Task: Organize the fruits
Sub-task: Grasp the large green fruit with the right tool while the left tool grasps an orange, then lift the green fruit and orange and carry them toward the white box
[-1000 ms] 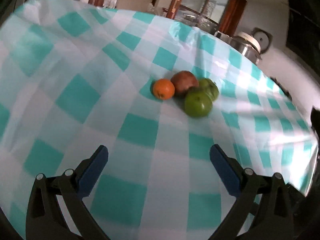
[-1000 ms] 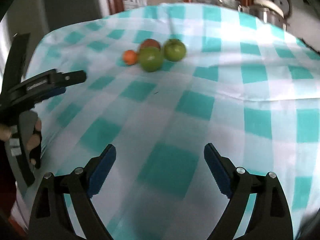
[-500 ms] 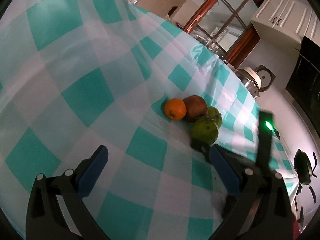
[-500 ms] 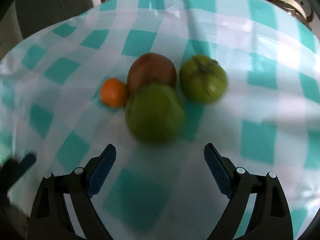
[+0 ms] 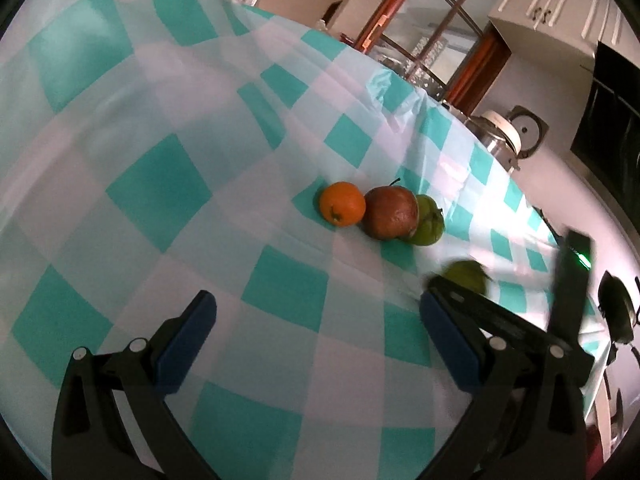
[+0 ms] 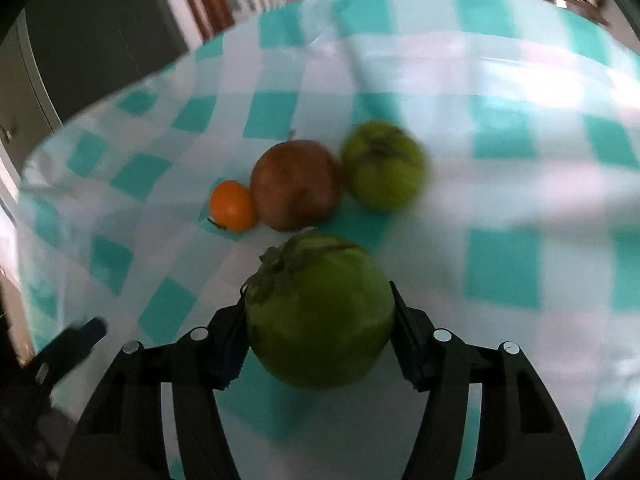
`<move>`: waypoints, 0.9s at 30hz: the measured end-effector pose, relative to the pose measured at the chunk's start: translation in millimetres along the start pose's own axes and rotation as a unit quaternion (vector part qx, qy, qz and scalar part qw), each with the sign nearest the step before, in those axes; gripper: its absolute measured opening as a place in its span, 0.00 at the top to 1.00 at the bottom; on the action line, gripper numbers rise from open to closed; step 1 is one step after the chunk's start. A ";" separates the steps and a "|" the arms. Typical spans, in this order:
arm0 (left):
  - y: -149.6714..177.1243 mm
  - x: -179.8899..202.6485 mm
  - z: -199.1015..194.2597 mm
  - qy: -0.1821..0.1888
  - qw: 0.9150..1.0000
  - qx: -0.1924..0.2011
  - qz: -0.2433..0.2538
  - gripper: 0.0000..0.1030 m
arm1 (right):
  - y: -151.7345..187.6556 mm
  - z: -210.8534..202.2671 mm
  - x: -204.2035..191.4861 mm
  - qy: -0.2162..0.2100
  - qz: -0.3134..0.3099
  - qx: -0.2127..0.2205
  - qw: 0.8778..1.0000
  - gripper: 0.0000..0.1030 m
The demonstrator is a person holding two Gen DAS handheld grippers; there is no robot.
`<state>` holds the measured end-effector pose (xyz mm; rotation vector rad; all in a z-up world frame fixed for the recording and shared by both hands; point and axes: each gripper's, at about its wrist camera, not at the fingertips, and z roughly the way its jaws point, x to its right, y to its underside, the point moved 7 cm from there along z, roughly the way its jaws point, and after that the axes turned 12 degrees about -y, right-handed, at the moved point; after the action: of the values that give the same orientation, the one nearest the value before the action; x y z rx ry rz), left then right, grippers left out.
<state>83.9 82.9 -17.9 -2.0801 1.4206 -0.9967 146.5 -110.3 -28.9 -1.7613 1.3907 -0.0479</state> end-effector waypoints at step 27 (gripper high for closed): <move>-32.1 72.3 105.9 -0.113 0.946 -0.045 0.302 0.55 | 15.8 -41.1 52.6 -0.044 0.099 0.037 0.993 0.42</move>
<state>199.6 23.6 -41.5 -1.5779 1.8317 -0.4365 133.0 -177.0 -37.4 -1.5393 1.4733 0.0824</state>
